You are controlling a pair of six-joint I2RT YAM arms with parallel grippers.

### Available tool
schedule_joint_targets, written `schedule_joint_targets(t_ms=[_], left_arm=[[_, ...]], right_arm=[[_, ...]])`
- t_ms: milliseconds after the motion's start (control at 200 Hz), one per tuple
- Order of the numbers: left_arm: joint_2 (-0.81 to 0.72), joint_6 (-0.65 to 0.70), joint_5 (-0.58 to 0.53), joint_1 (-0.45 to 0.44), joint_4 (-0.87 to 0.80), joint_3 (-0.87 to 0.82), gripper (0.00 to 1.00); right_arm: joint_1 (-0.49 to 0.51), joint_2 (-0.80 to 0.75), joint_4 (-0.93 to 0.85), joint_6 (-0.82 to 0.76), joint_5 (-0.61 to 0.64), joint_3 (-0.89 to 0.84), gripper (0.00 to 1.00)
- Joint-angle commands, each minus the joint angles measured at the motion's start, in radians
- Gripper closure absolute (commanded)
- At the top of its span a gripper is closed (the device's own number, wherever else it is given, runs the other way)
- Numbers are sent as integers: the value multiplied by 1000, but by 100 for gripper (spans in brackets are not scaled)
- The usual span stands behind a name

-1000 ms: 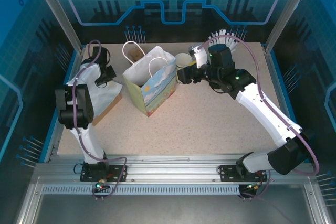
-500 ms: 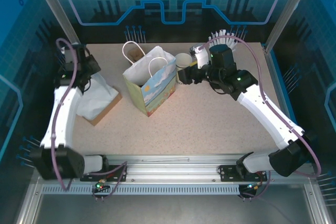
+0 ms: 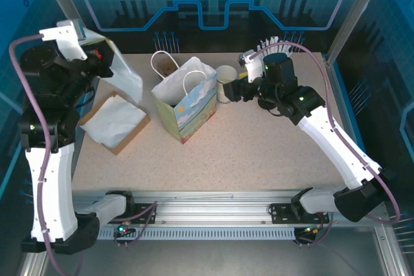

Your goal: Pack the takeout coffee

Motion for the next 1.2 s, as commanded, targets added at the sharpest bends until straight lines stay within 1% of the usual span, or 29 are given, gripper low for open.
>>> schedule_joint_targets(t_ms=[0,40,70,230,325,395,470,545,650,725,895,996,1091,1196], left_arm=[[86,65,178,-82,-74,102,100],[121,79,210,-110,-94,149,100],[147,82,211,-128,-107,180,100],[255,64,131,-210,-106,283,100],[313,44,108,-236,-79,341,100],[351,19,155,-241,-53,383,100],[406,28,237,-243,-84,458,100],[443,99,311,-243,-126,518,100],[474,235,348,-243,-219,590,100],[471,327,378,-243,-258,593,100],[459,527,365,-240,-373,598,100],[464,616,320,-240,-426,602,100],[468,667,314,-237,-470,623,100],[446,678,338,-235,-472,624,100]], right_arm=[[11,-26,-31,-24,42,35,26],[10,-29,-36,-27,50,36,26],[8,-29,-40,-28,56,37,26],[-1,-43,-51,-31,74,30,26],[-4,-48,-58,-30,74,27,25],[-5,-49,-63,-30,78,25,26],[-6,-51,-71,-32,83,22,25],[-7,-61,-70,-34,87,13,26],[-12,-64,-70,-34,86,6,25],[-14,-61,-66,-35,83,6,25],[-15,-46,-59,-26,65,0,25],[-15,-38,-56,-19,56,0,25],[-15,-30,-53,-13,43,0,25],[-14,-20,-47,-4,33,0,25]])
